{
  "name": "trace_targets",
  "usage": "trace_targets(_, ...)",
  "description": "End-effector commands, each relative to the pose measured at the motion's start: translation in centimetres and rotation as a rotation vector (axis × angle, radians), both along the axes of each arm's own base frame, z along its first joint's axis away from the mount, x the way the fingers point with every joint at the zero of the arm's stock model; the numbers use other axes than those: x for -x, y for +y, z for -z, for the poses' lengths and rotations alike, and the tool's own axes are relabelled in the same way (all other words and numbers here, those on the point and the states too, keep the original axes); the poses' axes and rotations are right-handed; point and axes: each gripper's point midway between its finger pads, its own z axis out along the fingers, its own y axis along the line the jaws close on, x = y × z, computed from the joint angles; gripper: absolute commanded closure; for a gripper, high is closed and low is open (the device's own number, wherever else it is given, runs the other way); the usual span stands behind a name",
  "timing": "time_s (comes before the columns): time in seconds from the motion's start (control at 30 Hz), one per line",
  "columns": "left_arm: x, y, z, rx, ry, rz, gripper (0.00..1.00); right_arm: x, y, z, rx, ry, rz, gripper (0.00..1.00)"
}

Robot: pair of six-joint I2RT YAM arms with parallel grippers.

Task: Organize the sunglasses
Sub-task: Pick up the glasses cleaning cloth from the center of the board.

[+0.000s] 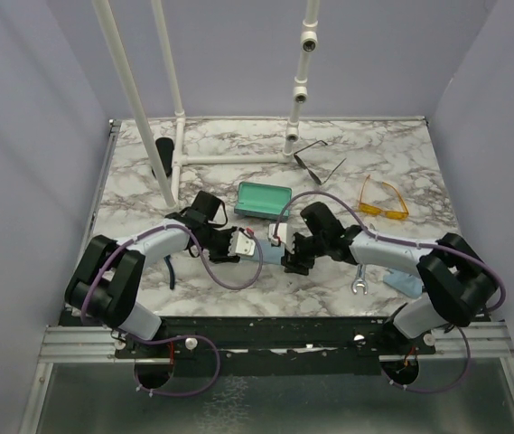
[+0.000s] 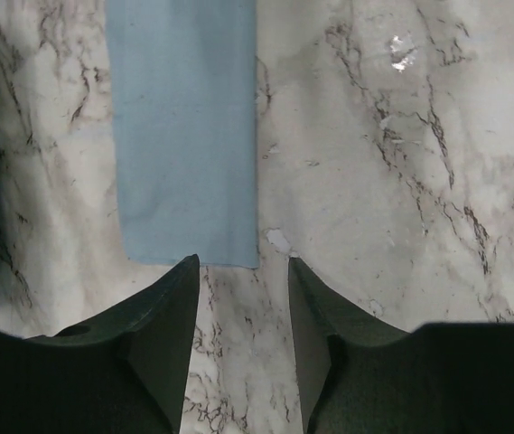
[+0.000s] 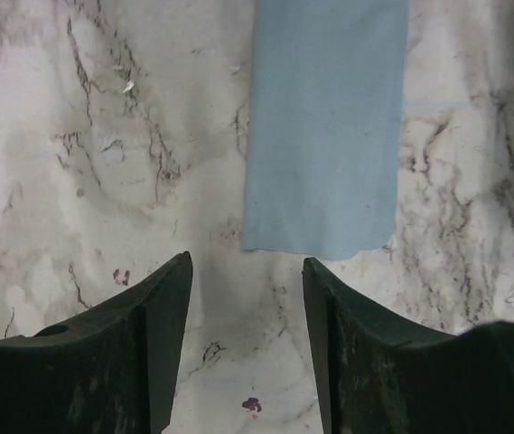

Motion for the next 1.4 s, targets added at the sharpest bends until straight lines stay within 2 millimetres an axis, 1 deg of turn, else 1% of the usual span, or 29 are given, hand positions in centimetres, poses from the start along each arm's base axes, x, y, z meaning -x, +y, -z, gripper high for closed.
trace_targets(0.0, 1.7, -0.8, 0.1, 0.061, -0.077, 0.204, 0.55, 0.3, -0.6, 1.6, 0.102, -0.055, -0.072, 0.44)
trace_targets(0.13, 1.6, -0.9, 0.3, 0.052, -0.08, 0.219, 0.53, -0.3, -0.6, 2.3, 0.135, -0.051, -0.073, 0.44)
trace_targets(0.23, 1.3, -0.9, 0.6, 0.023, -0.078, 0.211, 0.53, -0.5, -0.5, 2.7, 0.158, -0.027, -0.066, 0.45)
trace_targets(0.33, 0.9, -0.2, 1.1, -0.018, -0.068, 0.17, 0.6, -0.4, -0.4, 3.1, 0.173, 0.0, -0.067, 0.51)
trace_targets(0.37, 0.9, 0.1, 1.1, -0.019, -0.064, 0.164, 0.61, -0.4, -0.4, 3.1, 0.175, 0.005, -0.07, 0.52)
trace_targets(0.43, 1.1, 0.8, 0.9, -0.001, -0.064, 0.164, 0.61, -0.3, -0.3, 3.3, 0.181, 0.023, -0.079, 0.54)
trace_targets(0.5, 1.3, 1.2, 0.7, 0.016, -0.061, 0.159, 0.61, 0.0, -0.3, 3.5, 0.192, 0.048, -0.086, 0.59)
trace_targets(0.57, 1.3, 1.5, 0.7, 0.003, -0.057, 0.154, 0.61, 0.3, -0.5, 3.8, 0.212, 0.082, -0.085, 0.6)
trace_targets(0.6, 1.3, 1.6, 0.6, -0.003, -0.054, 0.152, 0.61, 0.4, -0.6, 4.0, 0.224, 0.095, -0.082, 0.6)
trace_targets(0.67, 1.3, 1.6, 0.4, -0.005, -0.049, 0.148, 0.61, 0.5, -1.1, 4.6, 0.253, 0.116, -0.065, 0.66)
trace_targets(0.77, 1.3, 1.5, 0.2, 0.002, -0.045, 0.153, 0.61, 0.8, -1.5, 4.9, 0.27, 0.146, -0.03, 0.69)
trace_targets(0.83, 1.4, 1.3, 0.1, 0.01, -0.036, 0.156, 0.59, 0.7, -1.2, 4.7, 0.26, 0.159, -0.008, 0.73)
trace_targets(0.97, 1.7, 0.7, -0.1, 0.019, 0.003, 0.146, 0.56, 0.5, -1.1, 4.4, 0.247, 0.162, 0.032, 0.85)
trace_targets(1.1, 2.5, 0.1, 0.2, 0.004, 0.016, 0.17, 0.55, 0.9, -0.6, 3.9, 0.22, 0.196, 0.045, 0.98)
trace_targets(1.13, 2.7, 0.0, 0.3, 0.001, 0.019, 0.179, 0.54, 1.1, -0.4, 3.5, 0.204, 0.207, 0.051, 0.99)
trace_targets(1.23, 2.9, -0.5, 0.6, -0.005, 0.019, 0.192, 0.54, 1.1, 0.3, 2.2, 0.154, 0.232, 0.072, 0.99)
trace_targets(1.37, 2.4, -1.4, 0.6, -0.005, -0.012, 0.162, 0.54, 1.1, 0.8, 0.8, 0.096, 0.296, 0.105, 1.0)
